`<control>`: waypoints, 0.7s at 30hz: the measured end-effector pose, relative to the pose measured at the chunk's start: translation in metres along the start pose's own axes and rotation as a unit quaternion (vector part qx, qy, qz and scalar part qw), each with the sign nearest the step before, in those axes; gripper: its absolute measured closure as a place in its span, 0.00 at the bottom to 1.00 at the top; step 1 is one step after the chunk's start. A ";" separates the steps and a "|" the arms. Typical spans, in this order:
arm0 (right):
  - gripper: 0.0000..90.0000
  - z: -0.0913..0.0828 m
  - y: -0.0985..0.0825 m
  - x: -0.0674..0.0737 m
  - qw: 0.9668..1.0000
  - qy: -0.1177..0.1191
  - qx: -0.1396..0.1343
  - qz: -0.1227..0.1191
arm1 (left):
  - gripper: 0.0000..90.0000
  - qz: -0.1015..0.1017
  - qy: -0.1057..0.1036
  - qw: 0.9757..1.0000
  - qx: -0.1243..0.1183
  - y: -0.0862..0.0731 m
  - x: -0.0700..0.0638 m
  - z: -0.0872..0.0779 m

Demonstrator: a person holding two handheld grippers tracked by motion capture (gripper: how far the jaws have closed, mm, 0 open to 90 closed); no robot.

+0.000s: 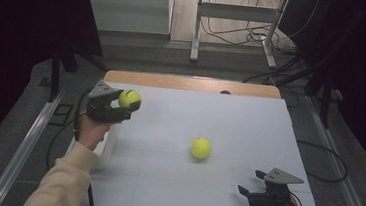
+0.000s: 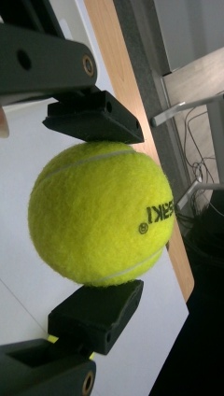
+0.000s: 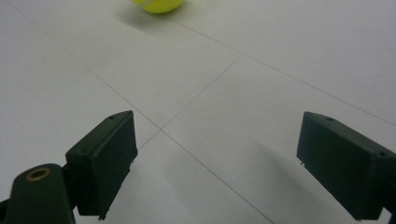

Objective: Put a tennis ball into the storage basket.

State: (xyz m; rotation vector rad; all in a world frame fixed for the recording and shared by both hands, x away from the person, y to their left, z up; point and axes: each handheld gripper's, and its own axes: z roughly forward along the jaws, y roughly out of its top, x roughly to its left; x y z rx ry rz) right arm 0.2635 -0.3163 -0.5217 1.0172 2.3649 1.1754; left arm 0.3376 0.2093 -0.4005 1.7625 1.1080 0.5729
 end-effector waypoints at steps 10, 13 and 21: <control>0.14 0.000 0.000 0.000 1.000 0.001 -0.001 0.000 | 0.30 -0.003 0.023 1.000 0.008 0.002 0.014 -0.001; 0.14 0.000 0.000 0.000 1.000 0.000 -0.002 0.001 | 0.30 -0.006 0.029 1.000 0.010 0.002 0.018 -0.001; 0.14 -0.001 0.000 0.000 1.000 0.001 -0.006 0.000 | 0.30 -0.019 0.041 0.999 0.020 0.000 0.031 0.000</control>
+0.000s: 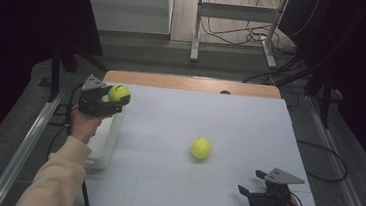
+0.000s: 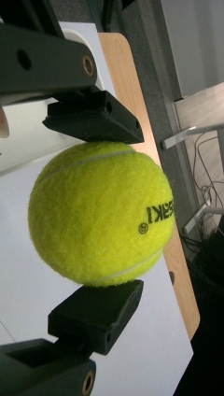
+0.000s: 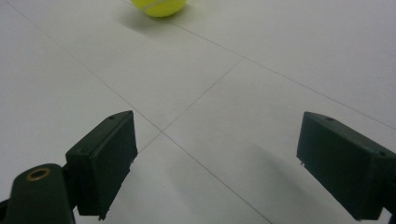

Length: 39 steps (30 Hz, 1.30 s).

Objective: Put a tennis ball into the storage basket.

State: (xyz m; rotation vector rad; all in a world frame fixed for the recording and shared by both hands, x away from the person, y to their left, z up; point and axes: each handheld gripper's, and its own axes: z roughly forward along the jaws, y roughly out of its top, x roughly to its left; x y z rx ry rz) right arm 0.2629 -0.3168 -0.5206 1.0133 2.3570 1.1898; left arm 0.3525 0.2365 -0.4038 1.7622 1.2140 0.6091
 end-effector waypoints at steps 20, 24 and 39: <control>0.14 0.000 0.000 0.000 1.000 -0.001 0.001 -0.001 | 0.30 -0.021 0.043 0.999 0.027 0.000 0.029 0.012; 0.14 0.000 0.000 0.000 1.000 -0.001 0.002 -0.002 | 0.30 -0.030 0.052 0.998 0.031 -0.001 0.037 0.014; 0.14 0.001 0.000 0.000 1.000 -0.001 0.003 -0.001 | 0.30 -0.043 0.067 0.995 0.061 -0.003 0.053 0.028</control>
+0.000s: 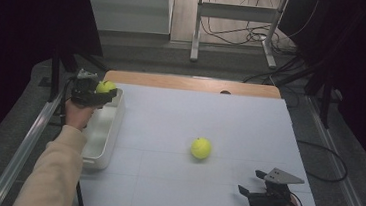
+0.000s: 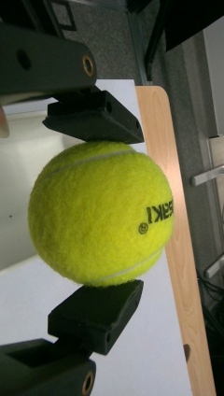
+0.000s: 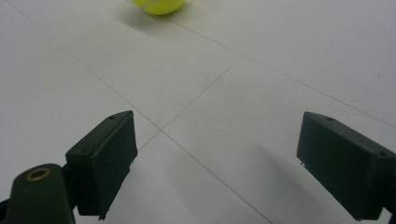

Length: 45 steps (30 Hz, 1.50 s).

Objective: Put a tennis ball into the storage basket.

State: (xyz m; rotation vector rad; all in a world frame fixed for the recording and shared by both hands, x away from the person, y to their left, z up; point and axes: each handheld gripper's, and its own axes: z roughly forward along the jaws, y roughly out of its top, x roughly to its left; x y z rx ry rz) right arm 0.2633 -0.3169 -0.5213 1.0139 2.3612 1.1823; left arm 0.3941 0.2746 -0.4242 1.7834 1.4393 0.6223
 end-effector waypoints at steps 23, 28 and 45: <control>0.14 0.001 0.000 0.000 1.000 0.001 0.001 0.000 | 0.30 -0.012 0.012 0.997 0.080 -0.006 0.010 0.028; 0.14 0.001 -0.001 0.000 1.000 0.001 0.002 0.000 | 0.30 -0.013 0.012 0.995 0.097 -0.009 0.012 0.030; 0.14 0.001 0.000 0.000 1.000 0.000 0.005 -0.001 | 0.21 -0.019 0.004 0.995 0.096 -0.010 0.012 0.031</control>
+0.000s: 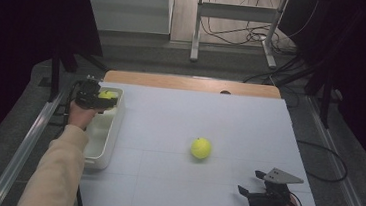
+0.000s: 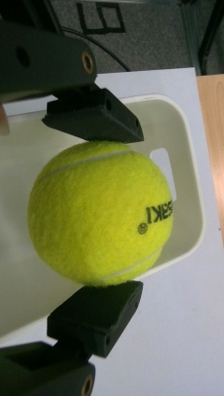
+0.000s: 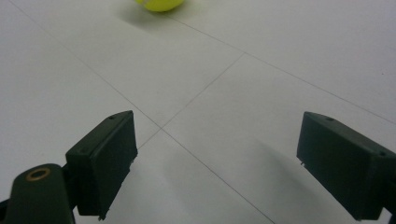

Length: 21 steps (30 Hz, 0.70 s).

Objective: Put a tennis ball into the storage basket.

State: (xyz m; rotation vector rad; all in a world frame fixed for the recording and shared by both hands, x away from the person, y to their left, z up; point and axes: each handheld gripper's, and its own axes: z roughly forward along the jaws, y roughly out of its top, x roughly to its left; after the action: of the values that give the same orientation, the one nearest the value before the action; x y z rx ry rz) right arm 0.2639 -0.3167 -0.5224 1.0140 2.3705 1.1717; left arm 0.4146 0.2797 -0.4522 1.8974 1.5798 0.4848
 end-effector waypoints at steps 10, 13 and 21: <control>0.14 0.000 0.000 0.000 1.000 0.001 0.000 0.001 | 0.11 0.010 -0.023 0.999 -0.034 0.001 -0.006 -0.013; 0.14 0.000 0.000 0.000 1.000 -0.001 0.001 0.000 | 0.10 0.015 -0.034 0.998 -0.043 0.000 -0.009 -0.016; 0.14 0.000 0.000 0.000 1.000 0.000 -0.001 0.001 | 0.11 0.030 -0.063 0.995 -0.070 -0.003 -0.024 -0.028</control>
State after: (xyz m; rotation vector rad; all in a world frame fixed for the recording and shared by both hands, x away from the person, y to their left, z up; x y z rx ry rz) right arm 0.2638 -0.3167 -0.5223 1.0164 2.3689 1.1742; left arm 0.3898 0.2627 -0.4312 1.8352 1.3748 0.4790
